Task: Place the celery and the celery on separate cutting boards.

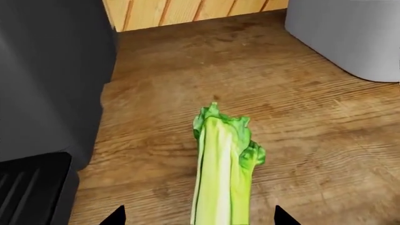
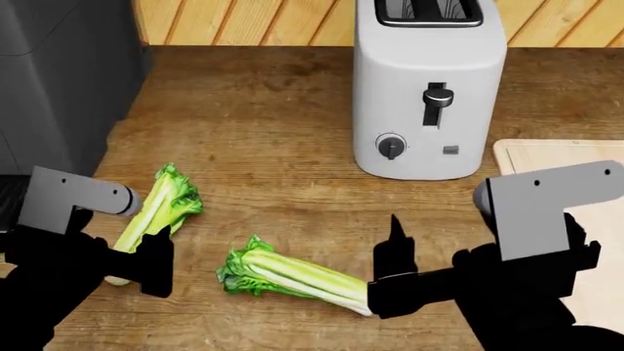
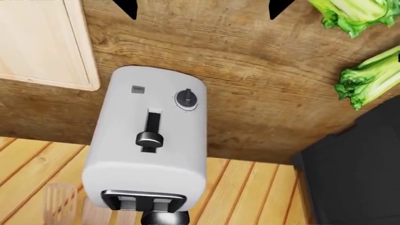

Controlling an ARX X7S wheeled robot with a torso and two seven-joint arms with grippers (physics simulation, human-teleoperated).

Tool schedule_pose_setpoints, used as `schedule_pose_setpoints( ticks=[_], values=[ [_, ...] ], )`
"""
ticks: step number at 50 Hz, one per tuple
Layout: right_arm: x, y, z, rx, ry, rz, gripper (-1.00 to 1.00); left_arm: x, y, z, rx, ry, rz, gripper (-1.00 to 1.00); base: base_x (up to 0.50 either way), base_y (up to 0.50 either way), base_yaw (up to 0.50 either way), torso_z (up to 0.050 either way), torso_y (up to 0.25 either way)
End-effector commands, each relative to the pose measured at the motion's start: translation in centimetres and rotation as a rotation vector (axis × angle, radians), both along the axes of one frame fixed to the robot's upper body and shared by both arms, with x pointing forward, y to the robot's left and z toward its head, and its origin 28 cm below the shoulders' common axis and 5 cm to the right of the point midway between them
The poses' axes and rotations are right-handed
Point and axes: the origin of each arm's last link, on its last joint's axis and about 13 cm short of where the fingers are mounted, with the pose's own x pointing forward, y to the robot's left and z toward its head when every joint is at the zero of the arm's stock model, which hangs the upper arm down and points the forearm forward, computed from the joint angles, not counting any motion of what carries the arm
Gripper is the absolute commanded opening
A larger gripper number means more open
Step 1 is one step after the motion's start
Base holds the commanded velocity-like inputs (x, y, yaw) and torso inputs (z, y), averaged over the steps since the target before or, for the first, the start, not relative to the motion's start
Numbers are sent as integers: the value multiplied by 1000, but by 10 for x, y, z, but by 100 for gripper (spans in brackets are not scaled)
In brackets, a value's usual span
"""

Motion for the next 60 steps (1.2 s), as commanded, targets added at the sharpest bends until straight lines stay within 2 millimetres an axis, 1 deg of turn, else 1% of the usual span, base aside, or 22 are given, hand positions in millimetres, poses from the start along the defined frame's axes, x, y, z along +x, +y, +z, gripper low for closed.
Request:
schedule_pose_setpoints(
  ticks=[1, 7, 14, 15, 21, 25, 27, 29, 31, 32, 35, 37, 40, 41, 43, 45, 47, 49, 50, 53, 55, 60],
  values=[
    [0, -1, -1, 21, 7, 9, 100, 13, -8, -12, -47, 57, -37, 100, 0, 0, 0, 0, 0],
    [1, -1, -2, 20, 12, 8, 100, 11, -11, -17, -46, 86, -59, 100, 0, 0, 0, 0, 0],
    [1, -2, -4, 23, 16, 9, 100, 11, -11, -13, -50, 85, -55, 100, 0, 0, 0, 0, 0],
    [1, -2, -5, 23, 16, 8, 100, 11, -11, -13, -52, 85, -54, -100, 0, 0, 0, 0, 0],
    [1, -2, -4, 17, 21, 18, 100, 8, -11, -2, -44, 52, -56, -100, 0, 0, 0, 0, 0],
    [-1, -2, 3, -4, 30, 47, 100, 2, -8, 13, -17, -13, -43, -100, 0, 0, 0, 0, 0],
    [-3, -2, 14, -6, 27, 69, 100, -4, -7, 23, -25, -34, -47, -100, 0, 0, 0, 0, 8],
    [-7, -1, 24, -37, 73, 147, 100, -10, -5, 38, -30, -67, -47, -100, 0, 0, 0, 0, 0],
    [-7, -3, 37, -45, 62, 157, 100, -17, -1, 51, -35, -96, -50, -100, 0, 0, 0, 0, 0],
    [-8, -2, 40, -61, 92, 192, 100, -20, 0, 54, -34, -105, -48, -100, 0, 0, 0, 0, 0],
    [-8, -1, 48, -105, 122, 239, 100, -25, 4, 51, -22, -92, -48, -100, 0, 0, 0, 0, 0],
    [-7, -1, 51, -148, 165, 285, 100, -32, 9, 56, -24, -105, -38, -100, 0, 0, 0, 0, 0],
    [-6, 1, 51, -214, 249, 372, 100, -47, 14, 55, 2, -103, -41, -100, 0, 0, 0, 0, 0],
    [-2, 2, 51, -230, 262, 369, 100, -51, 14, 55, 6, -101, -46, -100, 0, 0, 0, 0, 0],
    [3, 4, 50, -265, 310, 415, 100, -56, 15, 57, -1, -105, -50, -100, 0, 0, 0, 0, 0],
    [10, 5, 48, -330, 335, 424, 100, -57, 15, 60, 0, -114, -54, -100, 0, 0, 0, 0, 0],
    [21, 7, 42, -362, 331, 392, 100, -60, 16, 63, 0, -120, -58, -100, 0, 0, 0, 0, 0],
    [26, 11, 36, -374, 347, 404, 100, -64, 17, 63, 3, -123, -61, -100, 0, 0, 0, 0, 0],
    [29, 12, 33, -411, 356, 404, 100, -66, 18, 63, 4, -123, -60, -100, 0, 0, 0, 0, 0],
    [36, 16, 31, -403, 355, 408, 100, -71, 19, 63, 9, -120, -63, -100, 0, 0, 0, 0, 0],
    [38, 18, 29, -416, 375, 422, 100, -71, 19, 61, 11, -116, -66, -100, 0, 0, 0, 0, 0],
    [50, 21, 27, -432, 373, 395, 100, -72, 16, 59, 4, -112, -83, -100, 0, 0, 0, 0, 0]
  ],
)
